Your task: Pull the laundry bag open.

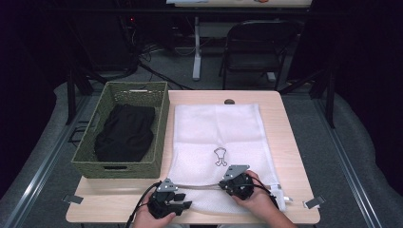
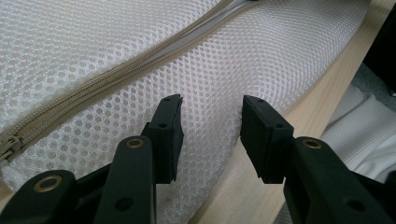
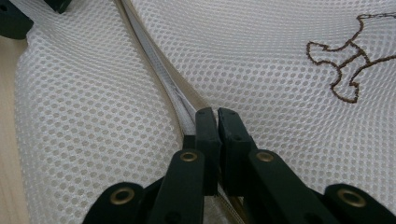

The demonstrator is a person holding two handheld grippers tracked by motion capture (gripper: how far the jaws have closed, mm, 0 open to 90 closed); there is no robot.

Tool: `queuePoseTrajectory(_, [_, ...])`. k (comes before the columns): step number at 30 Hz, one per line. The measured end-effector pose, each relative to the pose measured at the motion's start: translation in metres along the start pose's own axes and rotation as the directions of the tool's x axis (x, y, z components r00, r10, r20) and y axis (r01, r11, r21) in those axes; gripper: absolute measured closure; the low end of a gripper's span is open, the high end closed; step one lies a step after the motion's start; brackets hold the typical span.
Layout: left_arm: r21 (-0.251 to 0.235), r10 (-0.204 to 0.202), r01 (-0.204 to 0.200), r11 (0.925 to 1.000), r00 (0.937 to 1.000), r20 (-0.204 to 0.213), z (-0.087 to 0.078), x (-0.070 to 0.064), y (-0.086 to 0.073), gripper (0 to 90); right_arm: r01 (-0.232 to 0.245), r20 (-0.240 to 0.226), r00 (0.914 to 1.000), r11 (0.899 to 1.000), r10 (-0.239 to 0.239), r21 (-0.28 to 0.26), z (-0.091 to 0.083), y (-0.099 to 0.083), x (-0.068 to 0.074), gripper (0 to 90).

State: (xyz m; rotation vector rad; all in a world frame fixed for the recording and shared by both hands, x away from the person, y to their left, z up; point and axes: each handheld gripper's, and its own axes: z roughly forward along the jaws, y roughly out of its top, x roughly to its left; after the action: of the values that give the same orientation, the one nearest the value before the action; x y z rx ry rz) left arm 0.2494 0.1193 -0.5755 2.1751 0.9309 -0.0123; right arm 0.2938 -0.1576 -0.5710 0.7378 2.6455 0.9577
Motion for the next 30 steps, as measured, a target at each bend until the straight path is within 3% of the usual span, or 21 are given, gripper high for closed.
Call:
queuePoseTrajectory(16, [-0.013,-0.014,0.014,0.9998,0.9999,-0.005,-0.006,0.000,0.002,58.3,-0.021,-0.013,0.9997,1.000,0.021,0.002,0.001,0.001,-0.003,88.2])
queuePoseTrajectory(22, [-0.066,-0.032,0.031,0.9974,0.9992,-0.024,-0.023,0.002,0.008,57.0,-0.026,-0.015,0.9995,1.000,0.026,0.005,0.001,0.001,-0.003,86.9])
queuePoseTrajectory(24, [-0.104,-0.043,0.040,0.9937,0.9988,-0.025,-0.036,0.002,0.013,56.4,-0.026,-0.015,0.9996,1.000,0.026,0.006,0.001,0.001,-0.003,86.5])
queuePoseTrajectory(30, [-0.155,-0.046,0.036,0.9872,0.9971,-0.061,-0.062,0.003,0.022,55.0,-0.029,-0.017,0.9994,1.000,0.029,0.004,0.001,0.001,-0.004,85.2])
